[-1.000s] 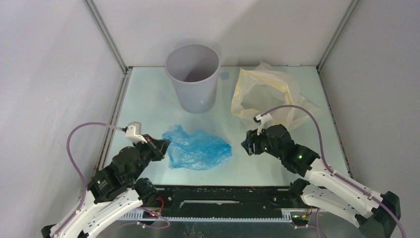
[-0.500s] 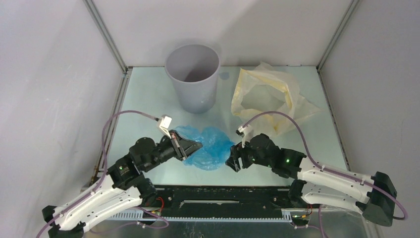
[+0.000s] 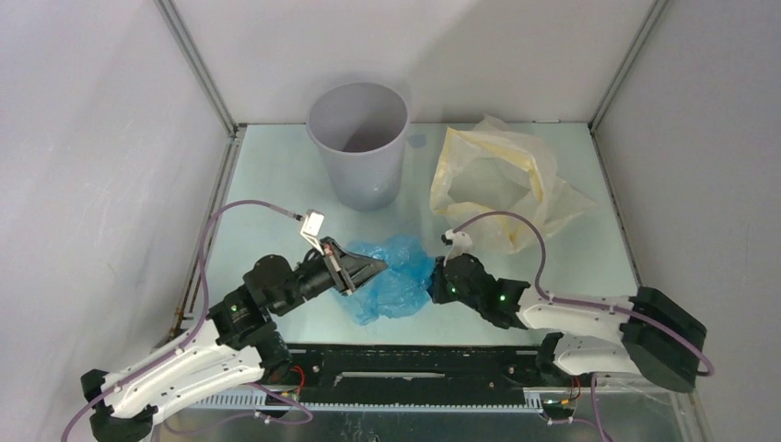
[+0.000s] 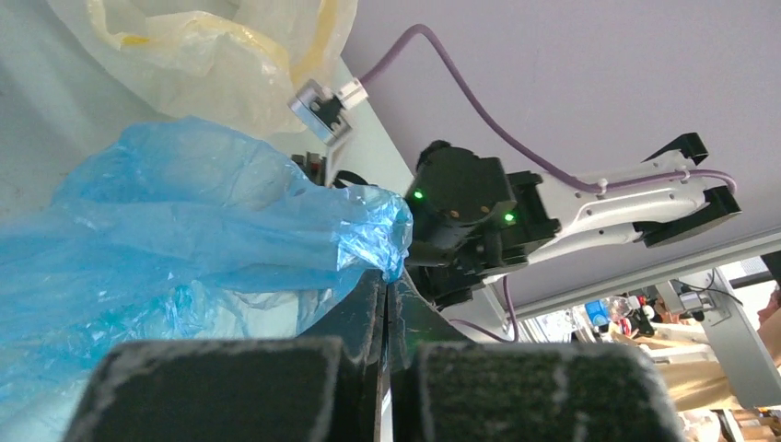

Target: Put the trash bags into the trash bin

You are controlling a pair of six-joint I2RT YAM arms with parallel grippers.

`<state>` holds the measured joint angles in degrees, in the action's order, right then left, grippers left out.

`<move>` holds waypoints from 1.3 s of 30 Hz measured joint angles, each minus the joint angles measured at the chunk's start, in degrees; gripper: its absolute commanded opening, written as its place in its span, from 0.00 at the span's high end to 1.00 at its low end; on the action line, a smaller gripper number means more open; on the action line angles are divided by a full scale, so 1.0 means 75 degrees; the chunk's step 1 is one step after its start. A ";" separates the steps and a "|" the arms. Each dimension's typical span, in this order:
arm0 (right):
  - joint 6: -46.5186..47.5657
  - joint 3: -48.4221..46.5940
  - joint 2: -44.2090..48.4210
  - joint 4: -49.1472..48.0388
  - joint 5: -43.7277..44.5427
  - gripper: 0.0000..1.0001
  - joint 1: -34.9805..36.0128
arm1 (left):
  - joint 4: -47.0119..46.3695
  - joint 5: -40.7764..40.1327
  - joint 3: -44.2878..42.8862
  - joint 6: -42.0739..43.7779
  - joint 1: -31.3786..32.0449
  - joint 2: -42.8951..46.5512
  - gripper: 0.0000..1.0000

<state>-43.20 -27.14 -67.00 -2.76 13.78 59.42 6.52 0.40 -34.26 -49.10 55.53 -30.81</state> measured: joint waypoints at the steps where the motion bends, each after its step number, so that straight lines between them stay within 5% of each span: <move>1: -0.0020 0.0000 -0.0213 -0.0306 -0.0015 1.00 -0.0122 | -0.0108 -0.0003 0.0015 0.0000 0.0003 -0.0067 1.00; 8: 0.0300 -0.0685 -0.2028 -0.1833 -0.0886 0.99 -0.1443 | -0.1338 -0.0259 0.0507 0.0000 0.0119 -0.1035 1.00; 13: 0.1070 -0.2288 -0.2363 -0.1591 -0.1317 0.84 -0.1757 | -0.1950 -0.0635 0.0624 0.0152 0.0417 -0.1970 1.00; 22: 0.2492 -0.2433 0.0764 0.0458 -0.0475 0.50 -0.1859 | -0.2247 -0.1247 -0.0341 0.0682 0.0743 -0.3261 0.99; 30: 0.2964 -0.0871 0.4060 0.1979 -0.0058 0.23 -0.0892 | -0.2192 -0.1836 -0.0874 0.0734 0.0746 -0.3815 0.99; 39: 0.2900 -0.0370 0.3153 0.1938 0.0353 0.31 0.1008 | -0.2116 -0.2034 -0.1323 0.0516 0.0749 -0.4500 0.99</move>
<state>-21.45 -29.91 -43.35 11.77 16.43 66.98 -9.34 -14.85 -44.18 -45.23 61.14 -64.55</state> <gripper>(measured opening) 0.754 0.011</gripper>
